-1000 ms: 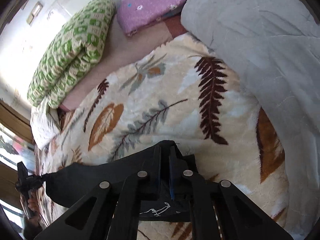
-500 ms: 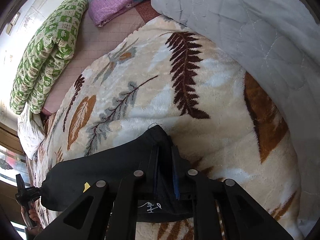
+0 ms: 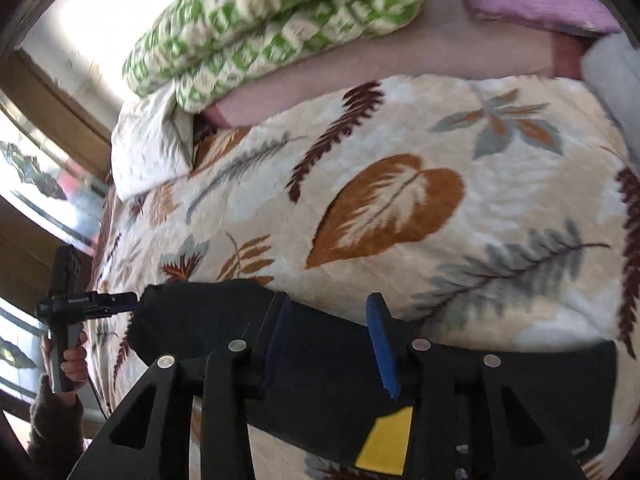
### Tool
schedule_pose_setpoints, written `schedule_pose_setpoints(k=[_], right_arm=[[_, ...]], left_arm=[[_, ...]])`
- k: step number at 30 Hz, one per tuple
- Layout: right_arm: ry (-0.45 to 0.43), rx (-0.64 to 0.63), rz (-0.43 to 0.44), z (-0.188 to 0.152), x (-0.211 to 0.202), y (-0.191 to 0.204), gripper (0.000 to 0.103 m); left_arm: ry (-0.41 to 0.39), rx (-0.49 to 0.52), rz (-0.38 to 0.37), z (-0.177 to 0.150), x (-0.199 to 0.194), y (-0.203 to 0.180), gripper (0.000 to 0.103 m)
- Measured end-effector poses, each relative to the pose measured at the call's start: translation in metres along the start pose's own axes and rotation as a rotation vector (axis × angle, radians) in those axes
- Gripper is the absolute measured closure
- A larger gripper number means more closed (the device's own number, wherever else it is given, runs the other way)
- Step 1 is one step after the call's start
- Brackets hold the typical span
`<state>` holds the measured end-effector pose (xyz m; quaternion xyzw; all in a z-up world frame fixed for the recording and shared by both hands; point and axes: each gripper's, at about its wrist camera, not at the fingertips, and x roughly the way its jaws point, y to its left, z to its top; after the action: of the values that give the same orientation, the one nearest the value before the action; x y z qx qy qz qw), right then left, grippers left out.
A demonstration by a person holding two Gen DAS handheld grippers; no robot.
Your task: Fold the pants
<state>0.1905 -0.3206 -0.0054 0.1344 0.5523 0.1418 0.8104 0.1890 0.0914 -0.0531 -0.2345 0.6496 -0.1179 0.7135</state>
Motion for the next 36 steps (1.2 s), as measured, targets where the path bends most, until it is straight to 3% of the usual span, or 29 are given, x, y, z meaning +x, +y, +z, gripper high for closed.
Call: schedule_pose_setpoints(k=[2, 7, 12, 14, 18, 24, 27, 30, 36], right_arm=[[0.060, -0.053, 0.004, 0.009, 0.037, 0.017, 0.071], [0.133, -0.156, -0.001, 0.011, 0.083, 0.042, 0.072], [0.199, -0.252, 0.050, 0.000, 0.090, 0.060, 0.076], [0.246, -0.314, 0.097, -0.009, 0.087, 0.071, 0.076], [0.318, -0.448, 0.110, -0.025, 0.080, 0.092, 0.073], [0.231, -0.311, 0.120, 0.014, 0.081, 0.076, 0.073], [0.278, -0.354, 0.028, 0.019, 0.107, 0.081, 0.073], [0.317, -0.394, 0.015, 0.014, 0.120, 0.087, 0.073], [0.341, -0.438, 0.020, 0.015, 0.125, 0.088, 0.072]], left_arm=[[-0.004, 0.030, -0.008, 0.002, 0.002, -0.007, 0.051], [-0.035, 0.131, 0.037, -0.007, 0.006, -0.026, 0.055], [0.010, 0.199, 0.101, -0.029, 0.022, -0.024, 0.069], [-0.001, 0.235, 0.120, -0.035, 0.021, -0.026, 0.069], [-0.006, 0.265, 0.138, -0.038, 0.020, -0.029, 0.069], [0.002, 0.257, 0.112, -0.037, 0.020, -0.025, 0.069], [0.005, 0.260, 0.100, -0.037, 0.018, -0.024, 0.069], [0.004, 0.237, 0.064, -0.028, 0.009, -0.020, 0.069], [-0.075, 0.185, 0.029, -0.003, -0.022, -0.012, 0.069]])
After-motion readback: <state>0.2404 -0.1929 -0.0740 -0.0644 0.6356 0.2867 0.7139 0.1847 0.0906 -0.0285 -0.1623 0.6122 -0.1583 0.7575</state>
